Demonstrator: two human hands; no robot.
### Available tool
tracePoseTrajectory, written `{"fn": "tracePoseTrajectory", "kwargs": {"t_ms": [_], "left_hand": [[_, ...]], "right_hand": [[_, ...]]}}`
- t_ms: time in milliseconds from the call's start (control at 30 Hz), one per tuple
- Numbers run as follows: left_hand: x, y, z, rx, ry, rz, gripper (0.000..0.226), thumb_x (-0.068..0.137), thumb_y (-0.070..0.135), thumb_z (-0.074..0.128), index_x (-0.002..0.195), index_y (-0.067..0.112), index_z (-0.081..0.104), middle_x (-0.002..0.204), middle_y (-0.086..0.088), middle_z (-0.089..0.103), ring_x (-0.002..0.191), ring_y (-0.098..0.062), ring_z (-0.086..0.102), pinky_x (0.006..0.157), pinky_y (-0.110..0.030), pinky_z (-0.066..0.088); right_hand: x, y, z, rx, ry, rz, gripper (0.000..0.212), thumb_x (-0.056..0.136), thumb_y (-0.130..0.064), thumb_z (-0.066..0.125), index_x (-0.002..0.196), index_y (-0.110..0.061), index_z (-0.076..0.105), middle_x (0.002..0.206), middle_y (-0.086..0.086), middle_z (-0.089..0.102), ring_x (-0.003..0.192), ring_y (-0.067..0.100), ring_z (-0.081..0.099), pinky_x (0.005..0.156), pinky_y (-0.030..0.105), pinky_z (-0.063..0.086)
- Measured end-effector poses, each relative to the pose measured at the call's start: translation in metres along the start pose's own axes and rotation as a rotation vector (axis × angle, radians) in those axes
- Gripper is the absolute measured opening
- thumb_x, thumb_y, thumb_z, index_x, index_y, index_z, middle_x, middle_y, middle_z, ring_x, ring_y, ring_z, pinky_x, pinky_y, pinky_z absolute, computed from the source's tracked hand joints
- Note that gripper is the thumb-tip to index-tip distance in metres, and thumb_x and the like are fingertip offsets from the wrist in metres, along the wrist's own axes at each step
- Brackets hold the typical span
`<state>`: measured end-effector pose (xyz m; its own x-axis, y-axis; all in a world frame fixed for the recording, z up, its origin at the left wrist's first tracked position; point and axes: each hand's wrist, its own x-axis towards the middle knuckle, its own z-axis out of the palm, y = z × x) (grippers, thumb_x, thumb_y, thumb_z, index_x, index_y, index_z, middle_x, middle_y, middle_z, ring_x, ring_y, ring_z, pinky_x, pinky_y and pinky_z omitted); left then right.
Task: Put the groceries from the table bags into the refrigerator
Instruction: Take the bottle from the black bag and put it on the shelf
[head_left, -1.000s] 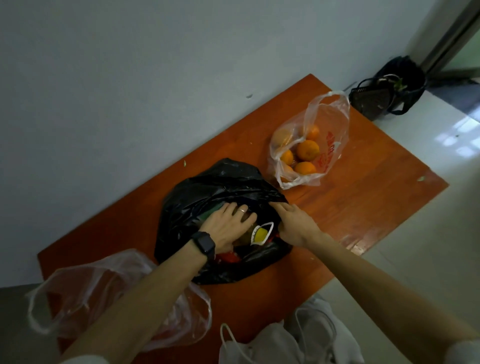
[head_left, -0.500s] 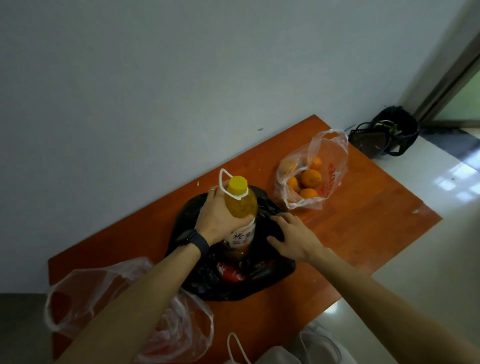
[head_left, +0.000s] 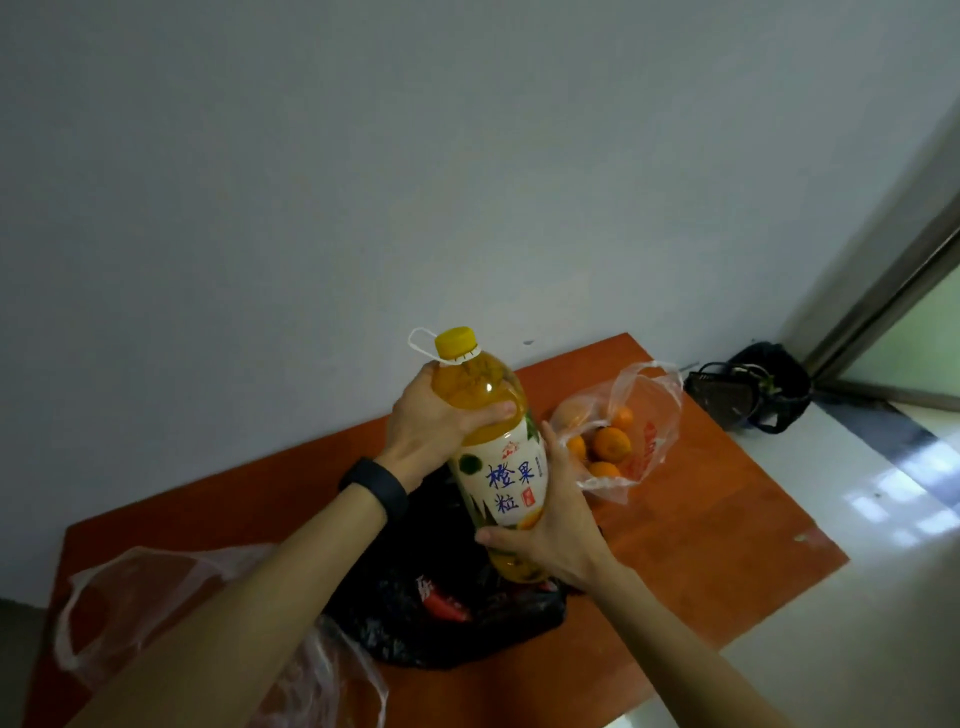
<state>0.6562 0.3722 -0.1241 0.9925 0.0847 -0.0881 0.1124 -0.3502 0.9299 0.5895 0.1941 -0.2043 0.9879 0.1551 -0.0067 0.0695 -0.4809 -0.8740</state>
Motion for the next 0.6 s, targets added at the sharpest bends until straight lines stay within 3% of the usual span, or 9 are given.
{"fn": "tracePoseTrajectory", "kwargs": {"t_ms": [100,267,400,467,600], "left_hand": [[0.004,0.029,-0.006,-0.042,-0.023,0.037,0.097,0.037,0.07,0.083,0.123,0.033,0.056,0.114,0.012,0.067,0.104,-0.013,0.064,0.092,-0.044,0.055],[-0.002,0.071,0.006,-0.148,-0.113,0.123,0.098,0.058,0.049,0.091,0.137,0.025,0.038,0.128,0.003,0.056,0.112,-0.017,0.058,0.093,-0.039,0.053],[-0.02,0.096,0.033,-0.267,-0.283,0.172,0.104,0.055,0.055,0.084,0.139,0.027,0.031,0.131,0.003,0.051,0.11,-0.014,0.056,0.079,-0.025,0.054],[-0.035,0.098,0.054,-0.293,-0.386,0.207,0.097,0.056,0.046,0.084,0.134,0.031,0.029,0.124,0.008,0.051,0.104,-0.008,0.058,0.068,-0.018,0.055],[-0.068,0.114,0.126,-0.269,-0.544,0.347,0.077,0.063,0.023,0.092,0.114,0.055,0.043,0.106,0.017,0.069,0.1,-0.008,0.068,0.08,-0.034,0.06]], "right_hand": [[-0.001,-0.02,-0.015,0.068,0.072,-0.089,0.128,0.055,-0.054,0.094,0.152,-0.039,0.012,0.139,-0.013,0.049,0.126,0.009,0.052,0.097,0.04,0.054],[-0.014,-0.048,-0.048,0.04,0.238,-0.151,0.113,0.06,-0.038,0.094,0.149,-0.034,0.024,0.122,-0.017,0.058,0.107,0.003,0.063,0.079,0.027,0.06],[-0.042,-0.049,-0.083,0.085,0.404,-0.14,0.111,0.061,-0.036,0.094,0.149,-0.034,0.026,0.121,-0.016,0.061,0.103,0.005,0.067,0.073,0.026,0.06],[-0.059,-0.046,-0.099,0.112,0.457,-0.128,0.113,0.061,-0.029,0.094,0.151,-0.031,0.027,0.122,-0.018,0.06,0.105,0.007,0.066,0.074,0.025,0.06],[-0.106,-0.034,-0.143,0.124,0.573,-0.076,0.109,0.061,-0.023,0.094,0.148,-0.029,0.029,0.116,-0.028,0.058,0.105,0.003,0.065,0.073,0.021,0.058]]}}
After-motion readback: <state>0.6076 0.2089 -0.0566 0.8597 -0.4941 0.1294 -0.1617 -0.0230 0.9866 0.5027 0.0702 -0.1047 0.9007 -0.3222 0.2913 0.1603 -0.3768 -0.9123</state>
